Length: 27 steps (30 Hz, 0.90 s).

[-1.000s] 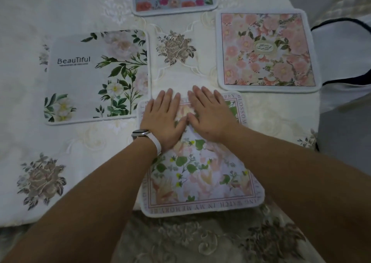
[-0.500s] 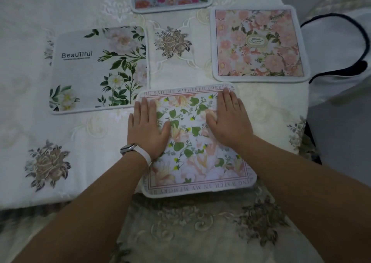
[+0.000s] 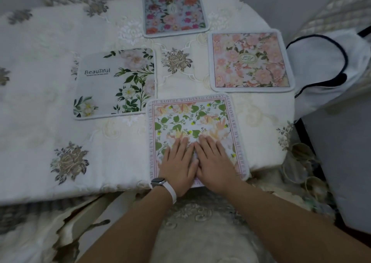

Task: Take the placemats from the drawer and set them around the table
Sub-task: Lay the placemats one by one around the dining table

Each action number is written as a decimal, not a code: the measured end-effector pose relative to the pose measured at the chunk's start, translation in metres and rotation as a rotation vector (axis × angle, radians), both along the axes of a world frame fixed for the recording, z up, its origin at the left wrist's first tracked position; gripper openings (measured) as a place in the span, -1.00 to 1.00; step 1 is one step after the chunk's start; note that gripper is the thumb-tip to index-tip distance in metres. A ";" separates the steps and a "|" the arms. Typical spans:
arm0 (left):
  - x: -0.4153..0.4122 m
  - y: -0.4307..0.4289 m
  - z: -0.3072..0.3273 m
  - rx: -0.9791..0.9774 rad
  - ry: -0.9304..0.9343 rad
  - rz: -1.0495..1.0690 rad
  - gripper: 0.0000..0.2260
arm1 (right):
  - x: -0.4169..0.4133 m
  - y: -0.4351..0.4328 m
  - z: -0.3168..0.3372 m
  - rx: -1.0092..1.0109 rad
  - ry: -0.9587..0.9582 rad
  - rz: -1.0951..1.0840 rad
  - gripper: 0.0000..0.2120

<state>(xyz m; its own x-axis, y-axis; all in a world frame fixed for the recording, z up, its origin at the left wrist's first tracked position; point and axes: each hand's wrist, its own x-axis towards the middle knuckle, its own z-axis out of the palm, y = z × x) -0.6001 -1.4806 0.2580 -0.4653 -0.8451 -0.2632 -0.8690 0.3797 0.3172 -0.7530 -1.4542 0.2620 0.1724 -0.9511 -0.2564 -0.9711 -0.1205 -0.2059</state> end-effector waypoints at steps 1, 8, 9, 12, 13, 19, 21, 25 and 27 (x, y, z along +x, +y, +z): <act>0.000 0.001 -0.002 -0.012 -0.002 -0.004 -0.42 | -0.002 -0.001 -0.001 -0.003 0.010 0.012 -0.36; -0.002 -0.014 -0.009 -0.062 -0.061 0.066 -0.40 | -0.031 -0.014 -0.006 -0.002 -0.002 0.006 -0.33; 0.000 -0.021 -0.008 -0.063 -0.069 0.077 -0.41 | -0.035 -0.019 -0.006 -0.005 0.009 -0.007 -0.33; 0.011 -0.045 -0.006 -0.062 -0.096 0.115 -0.39 | -0.051 -0.039 -0.006 -0.005 0.016 -0.049 -0.32; 0.015 -0.053 -0.007 -0.066 -0.106 0.119 -0.38 | -0.056 -0.045 -0.007 -0.009 0.020 -0.060 -0.32; 0.024 -0.083 -0.007 -0.094 -0.109 0.126 -0.37 | -0.075 -0.081 -0.012 -0.017 0.000 -0.117 -0.30; 0.025 -0.092 -0.009 -0.102 -0.092 0.141 -0.37 | -0.081 -0.092 -0.013 -0.019 0.003 -0.128 -0.29; 0.028 -0.104 -0.011 -0.124 0.008 0.212 -0.41 | -0.087 -0.112 -0.014 -0.052 -0.028 -0.148 -0.30; 0.028 -0.102 -0.009 -0.134 0.062 0.237 -0.45 | -0.089 -0.117 -0.013 -0.049 -0.045 -0.160 -0.32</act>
